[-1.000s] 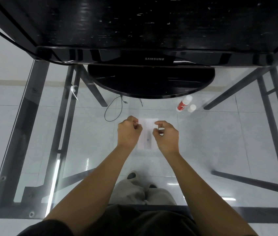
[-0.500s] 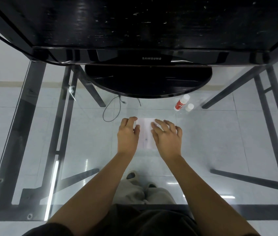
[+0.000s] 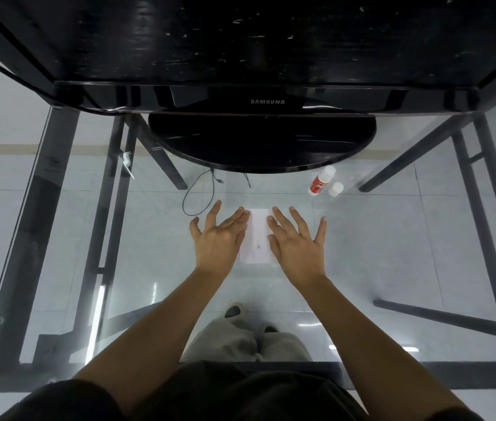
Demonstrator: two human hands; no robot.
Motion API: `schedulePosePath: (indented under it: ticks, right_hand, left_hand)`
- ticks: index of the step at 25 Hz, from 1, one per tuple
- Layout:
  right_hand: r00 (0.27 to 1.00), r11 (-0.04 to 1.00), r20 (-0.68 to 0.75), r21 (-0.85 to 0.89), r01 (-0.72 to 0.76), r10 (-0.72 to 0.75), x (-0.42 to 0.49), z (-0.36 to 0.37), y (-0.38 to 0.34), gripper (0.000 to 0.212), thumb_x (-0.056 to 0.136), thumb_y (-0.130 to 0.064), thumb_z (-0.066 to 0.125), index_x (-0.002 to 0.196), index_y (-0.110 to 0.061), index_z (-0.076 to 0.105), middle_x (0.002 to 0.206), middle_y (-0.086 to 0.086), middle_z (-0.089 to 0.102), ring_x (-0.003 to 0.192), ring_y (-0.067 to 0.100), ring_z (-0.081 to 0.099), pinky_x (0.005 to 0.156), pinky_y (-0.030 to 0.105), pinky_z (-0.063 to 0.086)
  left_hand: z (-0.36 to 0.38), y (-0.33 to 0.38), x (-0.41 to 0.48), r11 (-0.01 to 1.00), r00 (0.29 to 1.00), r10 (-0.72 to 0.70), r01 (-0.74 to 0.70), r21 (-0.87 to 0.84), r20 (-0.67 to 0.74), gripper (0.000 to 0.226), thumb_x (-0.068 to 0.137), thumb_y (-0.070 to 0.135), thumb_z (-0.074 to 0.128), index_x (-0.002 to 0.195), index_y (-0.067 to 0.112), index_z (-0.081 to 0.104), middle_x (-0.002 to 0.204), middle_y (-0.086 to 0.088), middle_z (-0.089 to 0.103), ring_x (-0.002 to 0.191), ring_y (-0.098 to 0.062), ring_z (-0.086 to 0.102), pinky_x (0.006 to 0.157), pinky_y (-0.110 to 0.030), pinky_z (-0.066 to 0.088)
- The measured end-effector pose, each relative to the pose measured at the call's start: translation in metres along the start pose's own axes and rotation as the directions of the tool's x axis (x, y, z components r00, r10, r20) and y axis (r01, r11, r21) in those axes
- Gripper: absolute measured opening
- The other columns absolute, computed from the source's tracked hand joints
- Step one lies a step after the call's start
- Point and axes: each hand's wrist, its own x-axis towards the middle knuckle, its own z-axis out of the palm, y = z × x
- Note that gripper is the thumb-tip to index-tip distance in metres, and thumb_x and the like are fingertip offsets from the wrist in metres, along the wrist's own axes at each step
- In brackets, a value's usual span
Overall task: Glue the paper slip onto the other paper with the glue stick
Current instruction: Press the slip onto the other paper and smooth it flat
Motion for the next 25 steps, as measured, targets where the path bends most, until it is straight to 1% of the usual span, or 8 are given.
schedulePosePath:
  ticks: [3,6,8,11,13,14,19,25]
  right_hand:
    - [0.998,1.000,0.052,0.005,-0.030,0.030,0.001,0.001,0.004,0.048,0.097,-0.046,0.021,0.144,-0.033,0.025,0.154,-0.013,0.021,0.145,0.019,0.004,0.101,0.059,-0.022]
    - [0.995,0.999,0.095,0.018,-0.030,0.028,0.001,-0.002,0.007,0.055,0.093,-0.055,0.011,0.145,-0.038,0.015,0.155,-0.017,0.012,0.145,0.019,-0.003,0.100,0.061,-0.021]
    - [0.993,1.000,0.114,0.022,-0.018,0.015,0.000,-0.002,0.010,0.058,0.091,-0.059,0.010,0.145,-0.040,0.011,0.156,-0.017,0.007,0.145,0.020,-0.006,0.102,0.064,-0.017]
    - [0.990,0.999,0.140,0.044,0.004,-0.010,0.001,-0.005,0.013,0.061,0.088,-0.064,0.015,0.145,-0.041,0.010,0.156,-0.018,0.004,0.145,0.021,-0.009,0.103,0.068,-0.011]
    - [0.987,0.998,0.161,0.056,0.021,-0.030,0.003,-0.007,0.016,0.065,0.087,-0.067,0.021,0.145,-0.041,0.009,0.156,-0.019,0.002,0.144,0.022,-0.010,0.103,0.069,-0.010]
    - [0.984,0.998,0.172,0.054,0.031,-0.040,0.003,-0.007,0.018,0.067,0.086,-0.069,0.023,0.145,-0.041,0.008,0.156,-0.018,0.001,0.144,0.023,-0.010,0.103,0.069,-0.009]
    - [0.965,0.997,0.250,0.033,0.075,-0.081,0.006,-0.012,0.022,0.085,0.076,-0.078,0.032,0.145,-0.039,0.001,0.156,-0.017,-0.007,0.143,0.025,-0.014,0.101,0.070,-0.011]
    - [0.955,0.996,0.285,-0.028,0.090,-0.078,0.008,-0.014,0.018,0.093,0.074,-0.079,0.037,0.146,-0.035,-0.004,0.157,-0.012,-0.011,0.143,0.028,-0.013,0.103,0.070,-0.008]
  left_hand:
    - [-0.003,-0.009,0.005,0.994,0.995,0.099,-0.100,0.052,0.025,0.028,0.083,0.025,0.066,0.112,0.024,0.066,0.109,0.004,0.070,0.123,-0.031,0.050,0.090,-0.066,0.036]
    - [-0.007,-0.021,0.011,0.963,0.972,0.228,-0.235,0.133,0.063,0.033,0.081,0.033,0.068,0.113,0.027,0.065,0.107,0.007,0.071,0.123,-0.030,0.049,0.088,-0.068,0.036]
    - [-0.007,-0.027,0.014,0.948,0.955,0.269,-0.286,0.142,0.126,0.039,0.083,0.038,0.063,0.120,0.028,0.060,0.114,0.007,0.068,0.129,-0.030,0.043,0.091,-0.071,0.031]
    - [-0.008,-0.036,0.015,0.940,0.916,0.237,-0.300,0.163,0.323,0.054,0.088,0.058,0.034,0.138,0.037,0.034,0.138,0.013,0.048,0.141,-0.024,0.020,0.098,-0.072,0.018]
    - [-0.007,-0.040,0.016,0.930,0.884,0.188,-0.300,0.213,0.427,0.069,0.079,0.070,0.007,0.142,0.042,0.010,0.149,0.020,0.027,0.144,-0.021,0.003,0.100,-0.071,0.012]
    - [-0.007,-0.042,0.016,0.925,0.872,0.177,-0.306,0.227,0.456,0.074,0.075,0.072,0.001,0.142,0.043,0.002,0.151,0.021,0.020,0.143,-0.020,-0.002,0.100,-0.071,0.011]
    - [-0.010,-0.044,0.015,0.911,0.793,0.198,-0.366,0.191,0.576,0.089,0.071,0.083,0.016,0.141,0.037,-0.016,0.155,0.017,-0.004,0.142,-0.025,-0.014,0.097,-0.076,0.005]
    - [-0.012,-0.037,0.018,0.903,0.758,0.188,-0.383,0.193,0.625,0.096,0.072,0.082,0.026,0.142,0.033,-0.018,0.155,0.013,-0.011,0.141,-0.030,-0.016,0.097,-0.076,0.005]
